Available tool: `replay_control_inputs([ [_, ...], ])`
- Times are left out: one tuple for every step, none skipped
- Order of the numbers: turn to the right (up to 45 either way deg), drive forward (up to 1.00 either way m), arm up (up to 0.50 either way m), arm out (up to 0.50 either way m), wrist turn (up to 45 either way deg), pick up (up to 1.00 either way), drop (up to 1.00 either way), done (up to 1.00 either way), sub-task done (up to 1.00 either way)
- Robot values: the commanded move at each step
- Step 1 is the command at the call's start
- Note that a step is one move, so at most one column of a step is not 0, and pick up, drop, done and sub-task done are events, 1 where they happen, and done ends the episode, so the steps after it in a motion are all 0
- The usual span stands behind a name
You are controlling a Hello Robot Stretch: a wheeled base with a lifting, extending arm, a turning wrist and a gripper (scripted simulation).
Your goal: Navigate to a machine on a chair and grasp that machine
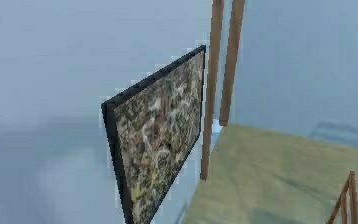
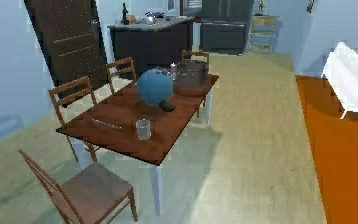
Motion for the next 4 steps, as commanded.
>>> replay_control_inputs([
  [27.0, 0.0, 0.0, 0.0, 0.0, 0.0, 0.0, 0.0, 0.0],
  [0.0, 1.0, 0.0, 0.0, 0.0, 0.0, 0.0, 0.0, 0.0],
  [0.0, 0.45, 0.0, 0.0, 0.0, 0.0, 0.0, 0.0, 0.0],
  [-45.0, 0.0, 0.0, 0.0, 0.0, 0.0, 0.0, 0.0, 0.0],
])
